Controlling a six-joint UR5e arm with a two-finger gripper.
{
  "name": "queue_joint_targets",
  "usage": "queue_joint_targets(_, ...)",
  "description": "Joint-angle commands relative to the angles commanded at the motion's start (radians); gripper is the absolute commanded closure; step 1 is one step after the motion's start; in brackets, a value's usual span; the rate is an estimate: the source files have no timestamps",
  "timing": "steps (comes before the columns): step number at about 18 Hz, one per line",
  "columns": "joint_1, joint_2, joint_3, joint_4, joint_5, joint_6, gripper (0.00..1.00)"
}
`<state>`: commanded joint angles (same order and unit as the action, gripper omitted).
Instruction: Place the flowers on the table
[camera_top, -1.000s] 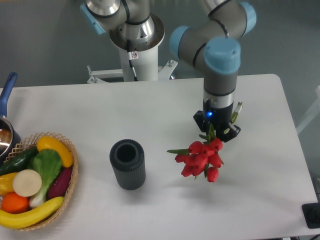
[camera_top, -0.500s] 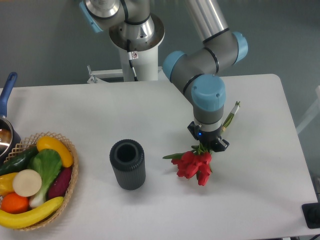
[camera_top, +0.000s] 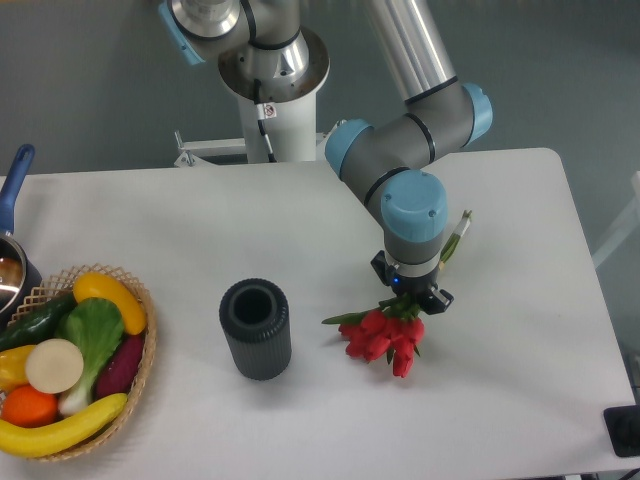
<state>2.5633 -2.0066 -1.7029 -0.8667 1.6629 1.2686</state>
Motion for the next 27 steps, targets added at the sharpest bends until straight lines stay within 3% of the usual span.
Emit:
queue_joint_targets(5,0.034,0.094,0.019,0.000,-0.041,0.002,0.00)
queue_joint_targets(10,0.109,0.225,0.054,-0.017,-0.195,-0.002,0.00)
queue_joint_targets(12,0.121,0.245,0.066,-0.026,-0.230,0.000,0.00)
queue_joint_targets(16,0.185,0.296,0.118,-0.167,-0.320,0.018,0.00)
queue_joint_targets(18,0.235,0.308,0.131,-0.244,-0.342,0.156,0.00)
queue_joint_targets(22,0.313,0.345,0.118,-0.320,-0.345,0.372,0.00)
queue_joint_targets(24,0.362,0.357,0.117,-0.386,-0.345,0.533,0.00)
queue_joint_targets(27,0.399,0.374,0.114,-0.426,-0.347,0.607,0.00)
